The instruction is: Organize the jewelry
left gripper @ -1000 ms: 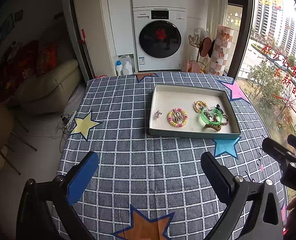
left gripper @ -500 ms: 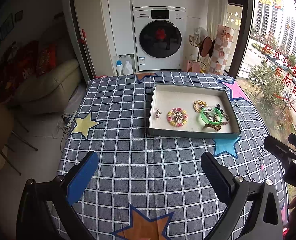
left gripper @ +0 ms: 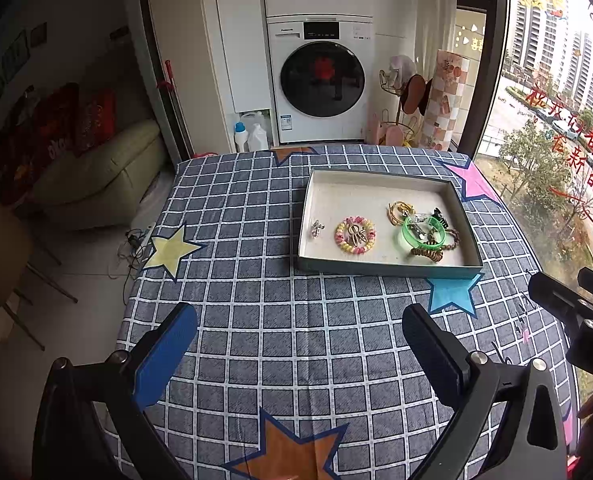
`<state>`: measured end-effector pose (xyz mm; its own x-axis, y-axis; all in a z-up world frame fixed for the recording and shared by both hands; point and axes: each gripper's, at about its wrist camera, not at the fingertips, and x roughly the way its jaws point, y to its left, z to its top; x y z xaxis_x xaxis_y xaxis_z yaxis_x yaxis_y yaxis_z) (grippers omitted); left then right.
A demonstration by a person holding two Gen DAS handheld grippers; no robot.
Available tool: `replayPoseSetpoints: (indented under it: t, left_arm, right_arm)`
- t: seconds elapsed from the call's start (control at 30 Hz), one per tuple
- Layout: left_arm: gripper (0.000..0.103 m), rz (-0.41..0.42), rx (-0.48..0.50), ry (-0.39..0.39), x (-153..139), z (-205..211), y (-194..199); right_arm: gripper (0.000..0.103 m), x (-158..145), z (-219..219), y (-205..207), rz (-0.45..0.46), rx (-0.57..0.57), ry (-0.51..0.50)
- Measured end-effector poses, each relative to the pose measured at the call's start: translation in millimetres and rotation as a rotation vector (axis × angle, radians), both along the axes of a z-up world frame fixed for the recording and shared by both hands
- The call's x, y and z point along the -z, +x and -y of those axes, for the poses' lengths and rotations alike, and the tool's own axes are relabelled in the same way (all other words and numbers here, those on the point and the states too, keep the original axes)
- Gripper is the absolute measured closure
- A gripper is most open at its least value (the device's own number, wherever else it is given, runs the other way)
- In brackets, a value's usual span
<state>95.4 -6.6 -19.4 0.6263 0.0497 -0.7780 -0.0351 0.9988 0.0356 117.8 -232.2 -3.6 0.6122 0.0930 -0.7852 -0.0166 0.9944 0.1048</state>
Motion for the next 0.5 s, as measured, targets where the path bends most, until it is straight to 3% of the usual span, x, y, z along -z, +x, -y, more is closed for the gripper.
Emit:
replayPoseSetpoints:
  t: [0.5]
  left_arm:
    - [0.0,-0.014,-0.013,0.007,4.8,-3.2,1.7]
  right_arm:
    - [0.0,4.1,-0.7,-0.4,-0.011,-0.001,0.003]
